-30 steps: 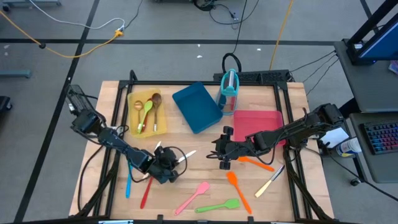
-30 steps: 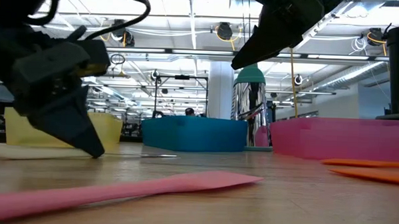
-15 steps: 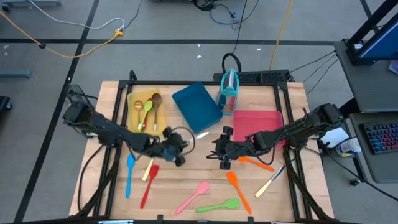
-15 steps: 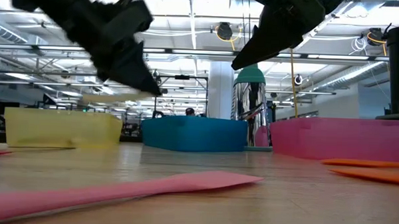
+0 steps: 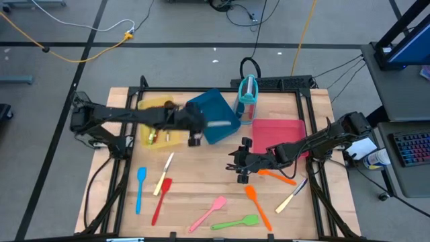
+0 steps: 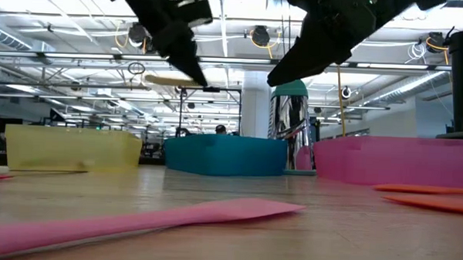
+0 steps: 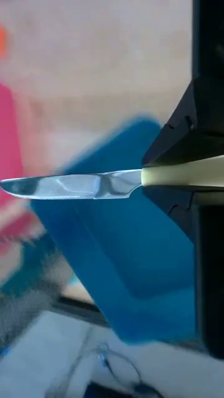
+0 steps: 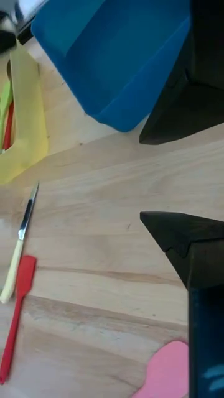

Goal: Pick & Place Kitchen Items
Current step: Put the middle yellow knife into the blue bin

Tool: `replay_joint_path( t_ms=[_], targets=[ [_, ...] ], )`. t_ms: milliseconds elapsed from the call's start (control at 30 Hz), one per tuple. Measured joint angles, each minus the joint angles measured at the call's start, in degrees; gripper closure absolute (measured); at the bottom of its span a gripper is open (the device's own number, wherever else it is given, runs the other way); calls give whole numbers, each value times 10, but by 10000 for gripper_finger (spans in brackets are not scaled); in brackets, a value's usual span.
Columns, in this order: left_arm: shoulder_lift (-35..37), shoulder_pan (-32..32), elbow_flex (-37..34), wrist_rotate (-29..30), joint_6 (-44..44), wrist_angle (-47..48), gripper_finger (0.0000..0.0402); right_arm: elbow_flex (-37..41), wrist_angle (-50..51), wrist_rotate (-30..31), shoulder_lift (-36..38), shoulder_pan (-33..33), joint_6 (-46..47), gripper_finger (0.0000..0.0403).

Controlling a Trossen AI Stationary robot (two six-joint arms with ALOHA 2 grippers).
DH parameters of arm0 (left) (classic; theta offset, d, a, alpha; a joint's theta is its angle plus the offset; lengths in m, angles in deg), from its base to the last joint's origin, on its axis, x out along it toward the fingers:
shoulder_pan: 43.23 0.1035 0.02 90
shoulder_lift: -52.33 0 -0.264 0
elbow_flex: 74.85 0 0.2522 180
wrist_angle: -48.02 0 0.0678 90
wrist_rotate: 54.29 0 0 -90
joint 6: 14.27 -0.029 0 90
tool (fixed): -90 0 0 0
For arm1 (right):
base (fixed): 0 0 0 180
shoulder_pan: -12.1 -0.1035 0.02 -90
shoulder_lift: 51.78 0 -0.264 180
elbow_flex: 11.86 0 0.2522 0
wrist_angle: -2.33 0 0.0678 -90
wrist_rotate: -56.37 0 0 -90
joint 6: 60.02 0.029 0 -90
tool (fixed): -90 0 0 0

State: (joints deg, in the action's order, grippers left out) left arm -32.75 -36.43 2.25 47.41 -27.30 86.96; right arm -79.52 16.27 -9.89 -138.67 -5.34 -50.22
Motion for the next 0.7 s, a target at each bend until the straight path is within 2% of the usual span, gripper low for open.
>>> replay_joint_path(
  t_ms=[67, 233, 467, 700],
  targets=[
    [-14, 34, 22, -15, -32, 16, 359, 10, -15, 0, 0, 0, 0, 222],
    [-53, 102, 32, -99, -157, 36, 358, 17, -25, 0, 0, 0, 0, 222],
    [-117, 154, 33, -101, -339, 11, 357, 17, -26, 0, 0, 0, 0, 222],
    [-182, 168, 33, -103, -430, -42, 356, 17, -30, 1, 0, 4, 0, 222]
  ],
)
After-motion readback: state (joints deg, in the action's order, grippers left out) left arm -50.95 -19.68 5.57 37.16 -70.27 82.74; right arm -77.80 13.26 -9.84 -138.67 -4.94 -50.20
